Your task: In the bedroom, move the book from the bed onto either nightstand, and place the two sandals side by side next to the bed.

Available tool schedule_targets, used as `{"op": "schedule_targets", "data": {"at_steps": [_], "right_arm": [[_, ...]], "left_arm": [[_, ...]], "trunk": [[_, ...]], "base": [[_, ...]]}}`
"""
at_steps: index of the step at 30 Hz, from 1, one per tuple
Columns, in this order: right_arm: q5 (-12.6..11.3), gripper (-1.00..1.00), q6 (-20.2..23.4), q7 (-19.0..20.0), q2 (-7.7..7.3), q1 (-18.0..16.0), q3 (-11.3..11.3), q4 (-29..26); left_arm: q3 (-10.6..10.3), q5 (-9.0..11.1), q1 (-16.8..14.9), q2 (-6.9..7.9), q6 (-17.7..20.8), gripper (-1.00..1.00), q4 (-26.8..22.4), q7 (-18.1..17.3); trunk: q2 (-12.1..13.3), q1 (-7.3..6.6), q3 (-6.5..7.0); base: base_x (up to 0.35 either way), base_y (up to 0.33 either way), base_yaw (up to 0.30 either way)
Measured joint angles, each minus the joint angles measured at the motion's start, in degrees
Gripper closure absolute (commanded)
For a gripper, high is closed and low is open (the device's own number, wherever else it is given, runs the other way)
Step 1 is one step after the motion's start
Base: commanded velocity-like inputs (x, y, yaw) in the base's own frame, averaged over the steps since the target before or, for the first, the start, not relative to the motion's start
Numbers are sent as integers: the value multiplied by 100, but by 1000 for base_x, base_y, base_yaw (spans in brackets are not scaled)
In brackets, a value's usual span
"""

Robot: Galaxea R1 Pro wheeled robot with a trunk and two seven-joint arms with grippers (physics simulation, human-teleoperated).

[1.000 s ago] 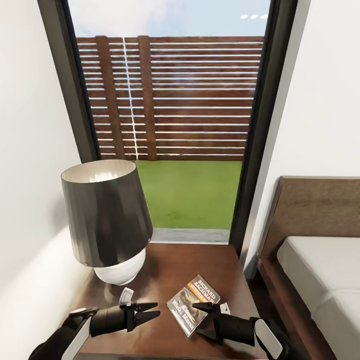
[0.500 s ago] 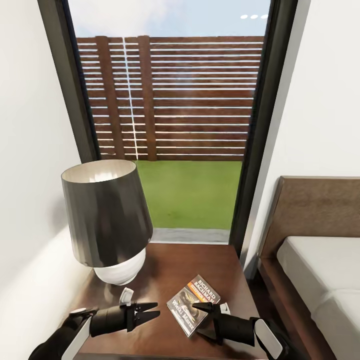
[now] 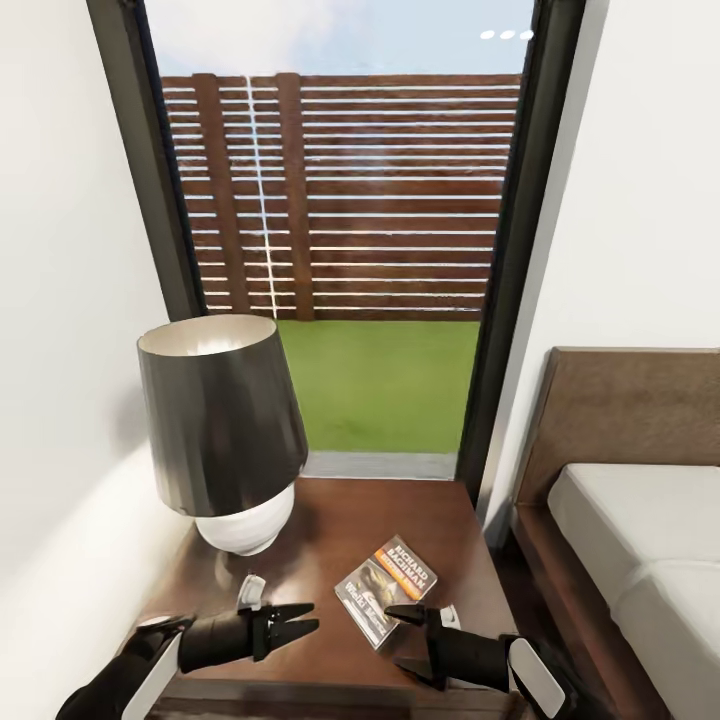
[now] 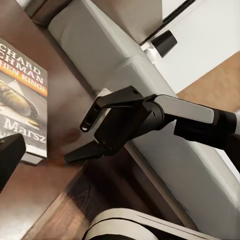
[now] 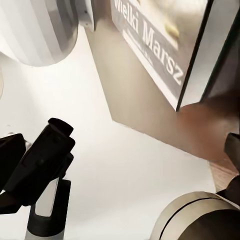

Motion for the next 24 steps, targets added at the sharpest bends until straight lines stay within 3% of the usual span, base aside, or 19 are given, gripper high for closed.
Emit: {"op": "schedule_targets", "data": {"at_steps": [12,18,24], "right_arm": [[0,-100,0,0,0,0,0,0],[-3,-100,1,0,0,0,0,0],[-4,-100,1,0,0,0,0,0]], "left_arm": [[1,0,0,0,1,-100,0,0],[1,0,-2,0,2,-100,0,0],[1,-7,-2,0,2,-100,-2,2]], "trunk": [[0,-3,0],[7,-19,133],[247,-150,241]], "base": [[-59,0,0],[-1,0,0],[0,0,0]]}}
